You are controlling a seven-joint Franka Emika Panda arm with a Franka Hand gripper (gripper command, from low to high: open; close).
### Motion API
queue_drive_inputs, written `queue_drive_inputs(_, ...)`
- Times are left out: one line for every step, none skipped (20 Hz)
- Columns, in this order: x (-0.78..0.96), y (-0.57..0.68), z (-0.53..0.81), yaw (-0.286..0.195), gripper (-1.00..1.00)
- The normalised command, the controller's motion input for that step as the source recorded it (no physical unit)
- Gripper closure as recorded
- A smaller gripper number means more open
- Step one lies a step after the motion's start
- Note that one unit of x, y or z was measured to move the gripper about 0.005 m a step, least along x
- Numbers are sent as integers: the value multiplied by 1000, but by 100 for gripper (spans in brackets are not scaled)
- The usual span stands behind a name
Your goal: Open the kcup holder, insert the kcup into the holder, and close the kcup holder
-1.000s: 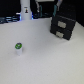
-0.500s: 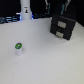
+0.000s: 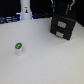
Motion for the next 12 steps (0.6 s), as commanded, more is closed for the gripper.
queue_drive_inputs(-109, 589, -200, -186, -100)
queue_drive_inputs(-97, 557, -229, -180, -100)
queue_drive_inputs(-103, 526, -243, -171, -100)
queue_drive_inputs(-91, 514, -260, -162, -100)
queue_drive_inputs(-80, 489, -286, -153, -100)
queue_drive_inputs(-74, 463, -291, -145, -100)
queue_drive_inputs(-83, 449, -269, -133, -100)
queue_drive_inputs(-63, 437, -257, -118, -100)
queue_drive_inputs(-77, 397, -274, -99, -100)
queue_drive_inputs(-80, 360, -300, -88, -100)
queue_drive_inputs(-83, 354, -337, -79, -100)
queue_drive_inputs(-97, 351, -337, -66, -100)
